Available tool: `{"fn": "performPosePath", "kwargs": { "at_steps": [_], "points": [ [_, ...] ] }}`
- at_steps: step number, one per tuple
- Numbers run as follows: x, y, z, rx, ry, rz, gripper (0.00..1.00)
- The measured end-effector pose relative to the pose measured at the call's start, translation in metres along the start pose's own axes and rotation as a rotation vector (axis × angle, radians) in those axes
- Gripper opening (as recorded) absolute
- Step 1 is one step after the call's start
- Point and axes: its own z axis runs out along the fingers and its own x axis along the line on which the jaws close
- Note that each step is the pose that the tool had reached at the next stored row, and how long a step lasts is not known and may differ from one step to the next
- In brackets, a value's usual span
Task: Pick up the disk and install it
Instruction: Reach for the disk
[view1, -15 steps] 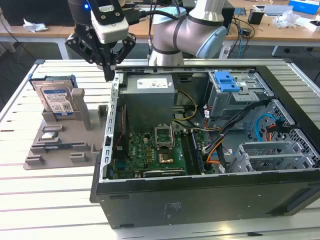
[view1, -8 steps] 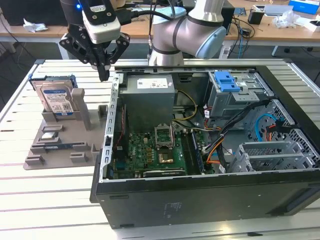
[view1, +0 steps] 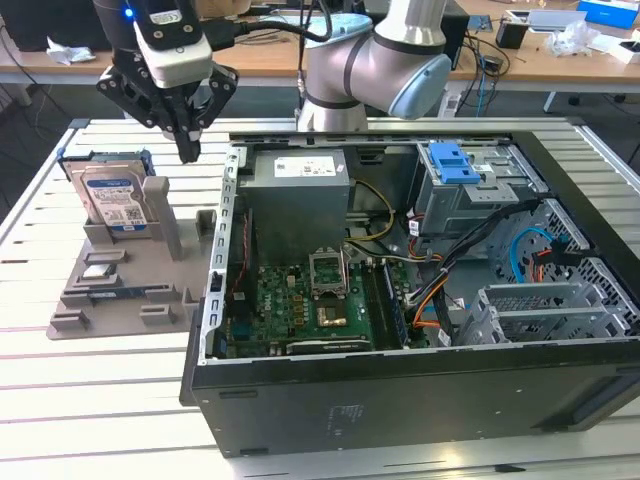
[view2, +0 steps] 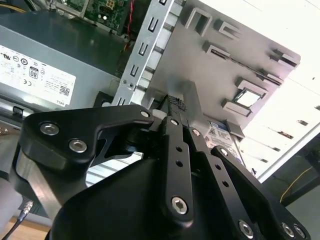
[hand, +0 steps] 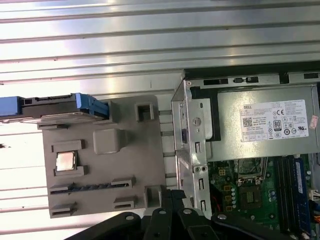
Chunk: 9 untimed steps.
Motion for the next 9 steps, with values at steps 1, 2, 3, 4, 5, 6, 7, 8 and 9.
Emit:
{"fn": "performPosePath", "kwargs": {
  "at_steps": [1,2,3,4,5,6,7,8,9],
  "points": [
    [0.004,-0.0002,0.0,0.0,0.0,0.0,0.11],
    [0.0069,-0.0004,0.0,0.0,-0.0001,0.0,0.11],
    [0.009,-0.0006,0.0,0.0,0.0,0.0,0.11],
    [0.0141,-0.0009,-0.0001,0.0,0.0,0.0,0.11],
    [0.0181,-0.0012,-0.0001,0.0,0.0,0.0,0.11],
    [0.0213,-0.0014,-0.0001,0.0,-0.0001,0.0,0.11],
    [0.0241,-0.0016,-0.0001,0.0,0.0,0.0,0.11],
    [0.0271,-0.0018,-0.0001,0.0,0.0,0.0,0.11],
    [0.0288,-0.002,-0.0001,0.0,0.0,0.0,0.11]
  ]
}}
